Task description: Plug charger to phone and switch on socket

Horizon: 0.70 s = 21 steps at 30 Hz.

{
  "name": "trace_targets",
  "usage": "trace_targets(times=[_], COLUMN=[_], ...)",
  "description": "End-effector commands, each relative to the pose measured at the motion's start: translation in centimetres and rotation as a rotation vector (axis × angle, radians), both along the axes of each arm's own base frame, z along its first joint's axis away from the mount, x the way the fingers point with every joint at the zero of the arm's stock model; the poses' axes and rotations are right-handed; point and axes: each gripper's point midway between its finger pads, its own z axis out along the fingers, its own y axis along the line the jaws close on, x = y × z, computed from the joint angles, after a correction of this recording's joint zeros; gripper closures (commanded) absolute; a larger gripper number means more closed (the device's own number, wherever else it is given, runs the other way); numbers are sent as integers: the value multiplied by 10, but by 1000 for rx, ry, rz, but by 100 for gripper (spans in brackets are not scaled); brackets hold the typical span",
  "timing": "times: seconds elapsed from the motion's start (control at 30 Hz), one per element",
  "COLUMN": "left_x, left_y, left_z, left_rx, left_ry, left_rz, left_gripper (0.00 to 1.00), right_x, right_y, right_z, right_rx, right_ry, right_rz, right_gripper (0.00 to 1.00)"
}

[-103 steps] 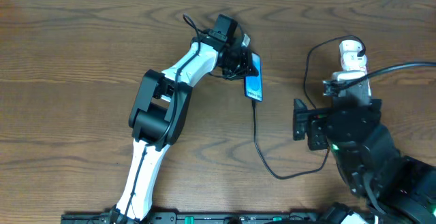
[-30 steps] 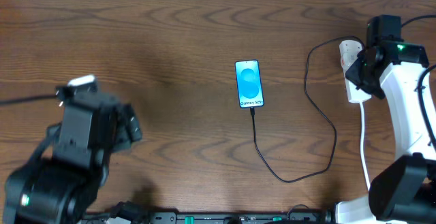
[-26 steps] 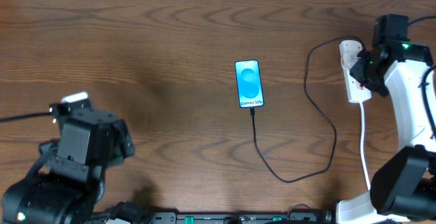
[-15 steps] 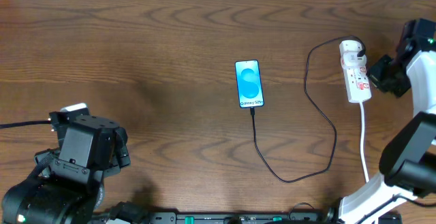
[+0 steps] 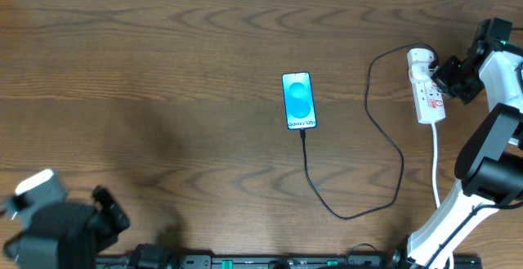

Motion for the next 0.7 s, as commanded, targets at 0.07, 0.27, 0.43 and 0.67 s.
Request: trace_targets(times=[0.07,0.27,0.43,0.67], left_x=[-37,-66,-80,-82], left_y=[12,14,16,16], left_z=[10,12,5,1], left_rx=[-12,-30,-30,-28], left_ry=[-166,-303,-308,-286], left_rz=[76,82,82,82], left_gripper=[2,2,2,2], right_x=[13,23,23,30], right_y=[1,0,2,-2], right_z=[8,11,5,4], right_rx=[13,9,17,-4], right_ry=[-52,-95,-86,-108], right_rz=[-3,0,0,-1], right_gripper=[99,99,99,99])
